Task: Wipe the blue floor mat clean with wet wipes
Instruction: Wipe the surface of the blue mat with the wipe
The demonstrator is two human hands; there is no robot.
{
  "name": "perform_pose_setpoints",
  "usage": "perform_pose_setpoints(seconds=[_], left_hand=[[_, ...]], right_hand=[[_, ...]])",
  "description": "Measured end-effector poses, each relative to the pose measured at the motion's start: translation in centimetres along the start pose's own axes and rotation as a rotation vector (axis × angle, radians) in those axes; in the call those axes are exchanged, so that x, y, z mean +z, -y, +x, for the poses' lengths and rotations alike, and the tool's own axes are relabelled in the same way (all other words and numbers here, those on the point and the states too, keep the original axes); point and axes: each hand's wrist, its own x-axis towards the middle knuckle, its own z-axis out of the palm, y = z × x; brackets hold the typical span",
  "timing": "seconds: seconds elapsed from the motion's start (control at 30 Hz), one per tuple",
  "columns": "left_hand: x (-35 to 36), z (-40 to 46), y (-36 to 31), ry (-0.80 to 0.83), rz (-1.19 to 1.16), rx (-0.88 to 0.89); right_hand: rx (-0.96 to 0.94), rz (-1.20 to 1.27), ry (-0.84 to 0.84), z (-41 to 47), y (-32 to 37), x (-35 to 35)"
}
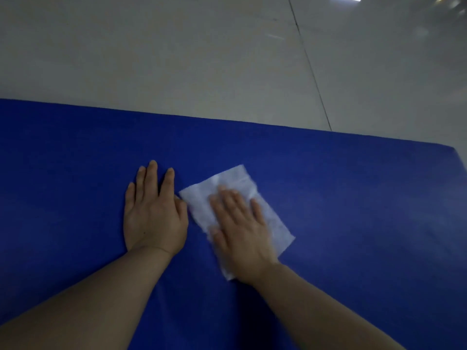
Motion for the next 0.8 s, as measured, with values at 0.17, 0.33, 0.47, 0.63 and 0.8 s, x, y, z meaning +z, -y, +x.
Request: perform_pose_setpoints(seconds=[0.17,0.33,0.47,0.63,0.8], left_hand=[[0.1,-0.1,0.2,-0.045,-0.074,0.023],[-0.5,-3.1,1.2,-0.098,-0.181,0.114],[-0.5,-9.2,3.4,-0.048,-0.026,0.109],[0.3,-10.4,4.0,-0.023,0.079,0.135],[0.5,-10.2,4.0,-0.004,0.085,0.134]], right_hand=[[0.688,0.117,-0.031,-1.3,-8.3,-1.3],[0.716,0.136,-0.042,-1.0,-7.8,-1.4],[0.722,0.153,-0.017,-1.4,-8.3,-1.4],[0.889,0.177,-0.033,-2.1,-6.2,-1.3],[0.515,0.098,0.021,-2.3,1.6,-0.3]])
